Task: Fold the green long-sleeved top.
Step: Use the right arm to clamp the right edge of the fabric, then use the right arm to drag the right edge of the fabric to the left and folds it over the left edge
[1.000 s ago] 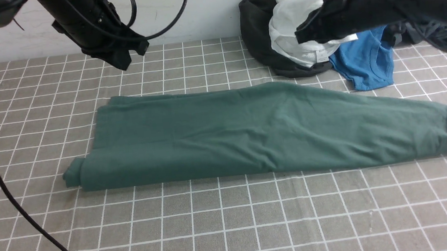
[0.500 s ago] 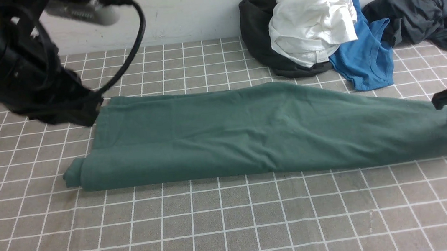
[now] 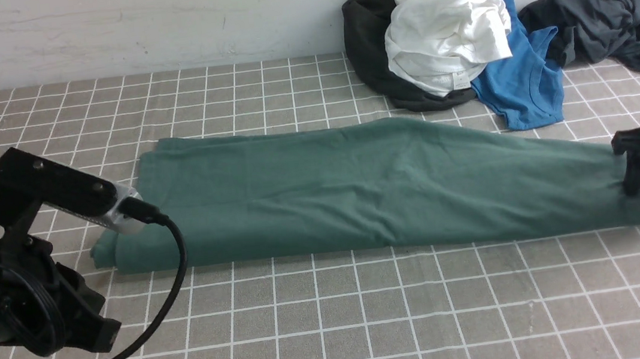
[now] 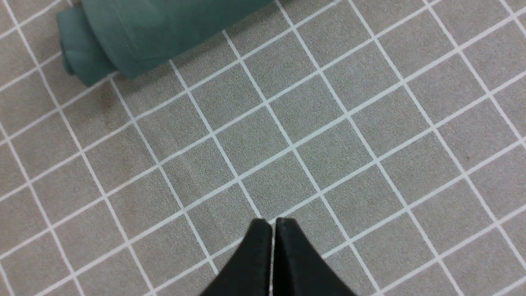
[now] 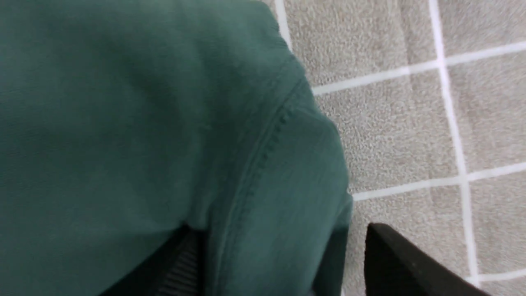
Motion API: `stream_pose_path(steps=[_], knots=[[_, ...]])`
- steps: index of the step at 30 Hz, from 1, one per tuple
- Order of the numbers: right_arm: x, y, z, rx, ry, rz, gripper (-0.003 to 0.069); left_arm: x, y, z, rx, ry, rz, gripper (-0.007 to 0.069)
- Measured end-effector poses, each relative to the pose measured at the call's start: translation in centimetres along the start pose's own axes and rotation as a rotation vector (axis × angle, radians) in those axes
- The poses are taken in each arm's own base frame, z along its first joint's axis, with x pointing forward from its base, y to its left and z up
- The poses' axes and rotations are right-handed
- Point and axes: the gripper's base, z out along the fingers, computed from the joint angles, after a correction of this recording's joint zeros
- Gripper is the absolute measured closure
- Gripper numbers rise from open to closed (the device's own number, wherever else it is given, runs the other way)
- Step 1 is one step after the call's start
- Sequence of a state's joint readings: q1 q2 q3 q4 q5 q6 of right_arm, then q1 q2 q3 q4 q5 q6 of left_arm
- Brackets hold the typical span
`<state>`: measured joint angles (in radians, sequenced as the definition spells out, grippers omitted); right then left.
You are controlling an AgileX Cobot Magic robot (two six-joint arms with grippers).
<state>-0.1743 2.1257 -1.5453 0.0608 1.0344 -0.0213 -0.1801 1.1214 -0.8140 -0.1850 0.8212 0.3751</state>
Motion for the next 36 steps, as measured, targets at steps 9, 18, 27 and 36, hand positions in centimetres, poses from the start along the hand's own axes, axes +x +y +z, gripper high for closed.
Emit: stream_pose_path(steps=[9,18,27,36], knots=[[-0.4,0.2,-0.1,-0.022,0.005,-0.058,0.0511,0.2,0.7,0.0,-0.075,0.008,0.034,0.0631],[-2.1,-0.4,-11.2,0.106,-0.171,-0.137,0.0648,1.8,2.3,-4.1,-0.371,-0.032,-0.105,0.0631],[0.7,15.4,-19.9,-0.328,-0.389,-0.341,0.0648,1.2,3.2,-5.0,-0.468,-0.182,-0.300,0.0631],[5.8,34.6,-13.3,-0.625,-0.484,-0.549,0.0648,0.9,3.2,-3.9,-0.435,-0.153,-0.335,0.0631]])
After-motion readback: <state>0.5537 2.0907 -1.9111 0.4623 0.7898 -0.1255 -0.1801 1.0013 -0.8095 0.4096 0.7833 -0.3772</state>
